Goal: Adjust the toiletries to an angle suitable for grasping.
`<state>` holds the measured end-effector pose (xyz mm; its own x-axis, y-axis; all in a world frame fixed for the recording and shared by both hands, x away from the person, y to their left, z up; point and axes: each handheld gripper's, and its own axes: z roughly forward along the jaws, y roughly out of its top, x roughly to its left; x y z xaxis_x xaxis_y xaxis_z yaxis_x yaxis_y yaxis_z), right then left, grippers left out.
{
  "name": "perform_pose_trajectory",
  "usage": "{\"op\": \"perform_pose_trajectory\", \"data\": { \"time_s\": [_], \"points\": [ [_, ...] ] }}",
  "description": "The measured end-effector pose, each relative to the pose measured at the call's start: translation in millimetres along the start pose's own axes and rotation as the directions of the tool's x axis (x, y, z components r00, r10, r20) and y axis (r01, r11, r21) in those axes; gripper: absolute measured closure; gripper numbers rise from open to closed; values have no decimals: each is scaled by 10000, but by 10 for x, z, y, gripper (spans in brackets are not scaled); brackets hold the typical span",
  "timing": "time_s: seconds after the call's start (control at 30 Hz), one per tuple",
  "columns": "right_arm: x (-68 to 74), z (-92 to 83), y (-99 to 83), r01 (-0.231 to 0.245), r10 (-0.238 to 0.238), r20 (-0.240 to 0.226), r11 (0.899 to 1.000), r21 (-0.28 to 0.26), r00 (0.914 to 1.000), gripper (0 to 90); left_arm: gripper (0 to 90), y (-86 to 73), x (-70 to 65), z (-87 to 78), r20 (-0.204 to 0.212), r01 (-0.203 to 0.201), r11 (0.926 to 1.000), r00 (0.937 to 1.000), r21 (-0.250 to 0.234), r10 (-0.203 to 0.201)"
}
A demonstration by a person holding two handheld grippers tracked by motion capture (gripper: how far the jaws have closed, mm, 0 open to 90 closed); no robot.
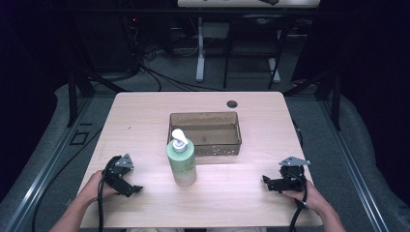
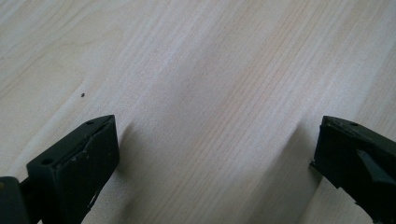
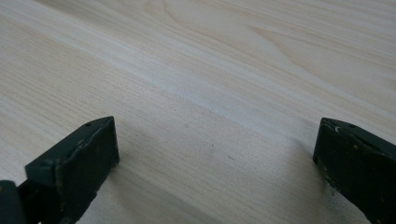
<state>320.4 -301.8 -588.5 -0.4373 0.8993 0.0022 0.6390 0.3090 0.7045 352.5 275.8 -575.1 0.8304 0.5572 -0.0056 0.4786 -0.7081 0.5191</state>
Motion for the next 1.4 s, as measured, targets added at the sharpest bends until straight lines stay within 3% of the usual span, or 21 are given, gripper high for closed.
{"op": "perform_pose_trajectory", "data": {
  "time_s": [0.33, 0.43, 0.63, 0.77, 0.87, 0.93, 1.13, 1.4],
  "points": [
    [-2, 1, -1, 18, -18, 4, 10000, -8, 10000, 0, 2, 70, 13, -75, 271, 504, 9985, 9983, 203, -510],
    [0, 1, -1, 0, 0, 17, 10000, -11, 10000, 0, 2, 113, -10, -105, 368, 454, 9981, 9982, 422, -470],
    [4, 0, -3, -47, 48, 41, 10000, -22, 10000, 0, 8, 227, -127, -178, 174, 109, 9980, 9998, 616, -120],
    [4, 1, -3, -46, 46, 43, 10000, -26, 10000, 0, 16, 288, -186, -213, 266, 165, 9985, 9995, 521, -179],
    [4, 1, -3, -48, 48, 44, 10000, -27, 10000, 0, 16, 332, -209, -248, 558, 303, 9987, 9979, 417, -326],
    [4, 1, -3, -47, 47, 44, 10000, -26, 10000, 0, 12, 364, -233, -268, 503, 391, 9984, 9979, 397, -411],
    [4, 1, -3, -48, 48, 43, 10000, -27, 10000, 0, 8, 450, -293, -324, 902, 977, 9952, 9912, -20, -971],
    [4, 1, -3, -46, 46, 40, 10000, -25, 10000, 0, 0, 540, -365, -413, 1001, 995, 9934, 9906, -578, -934]
  ]
}}
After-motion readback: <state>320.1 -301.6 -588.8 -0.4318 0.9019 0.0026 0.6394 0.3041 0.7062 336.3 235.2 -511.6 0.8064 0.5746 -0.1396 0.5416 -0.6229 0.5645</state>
